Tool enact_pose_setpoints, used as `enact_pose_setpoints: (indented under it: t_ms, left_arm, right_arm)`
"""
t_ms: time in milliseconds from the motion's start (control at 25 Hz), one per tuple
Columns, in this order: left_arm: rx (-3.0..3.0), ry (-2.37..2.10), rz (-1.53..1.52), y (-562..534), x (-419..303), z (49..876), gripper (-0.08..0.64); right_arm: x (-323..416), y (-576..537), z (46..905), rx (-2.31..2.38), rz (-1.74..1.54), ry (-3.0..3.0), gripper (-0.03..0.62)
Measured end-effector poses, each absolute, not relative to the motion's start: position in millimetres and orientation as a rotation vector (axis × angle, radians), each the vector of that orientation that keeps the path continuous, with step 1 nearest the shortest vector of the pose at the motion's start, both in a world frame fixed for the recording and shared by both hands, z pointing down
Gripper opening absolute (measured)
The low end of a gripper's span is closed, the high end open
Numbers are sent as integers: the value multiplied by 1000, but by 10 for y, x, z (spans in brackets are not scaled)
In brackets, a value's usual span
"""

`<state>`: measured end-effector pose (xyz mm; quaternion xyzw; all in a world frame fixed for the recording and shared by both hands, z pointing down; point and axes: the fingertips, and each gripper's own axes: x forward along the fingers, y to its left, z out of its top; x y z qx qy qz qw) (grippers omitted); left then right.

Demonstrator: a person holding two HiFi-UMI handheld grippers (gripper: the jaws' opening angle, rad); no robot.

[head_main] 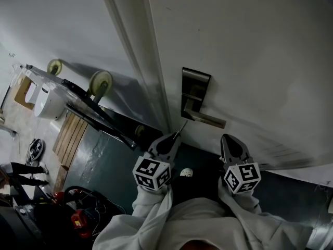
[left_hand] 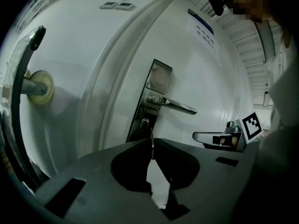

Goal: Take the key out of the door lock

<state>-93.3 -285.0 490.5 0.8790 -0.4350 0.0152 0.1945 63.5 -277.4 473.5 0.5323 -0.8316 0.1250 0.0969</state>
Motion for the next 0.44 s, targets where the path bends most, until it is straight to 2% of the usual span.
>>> enact_pose_setpoints:
  t_ms: [440]
  left_arm:
    - [2443,-1226,48,-2872,-921,4939,26]
  right_arm:
    - [643,-2781,4759,1563,377,-2461,51]
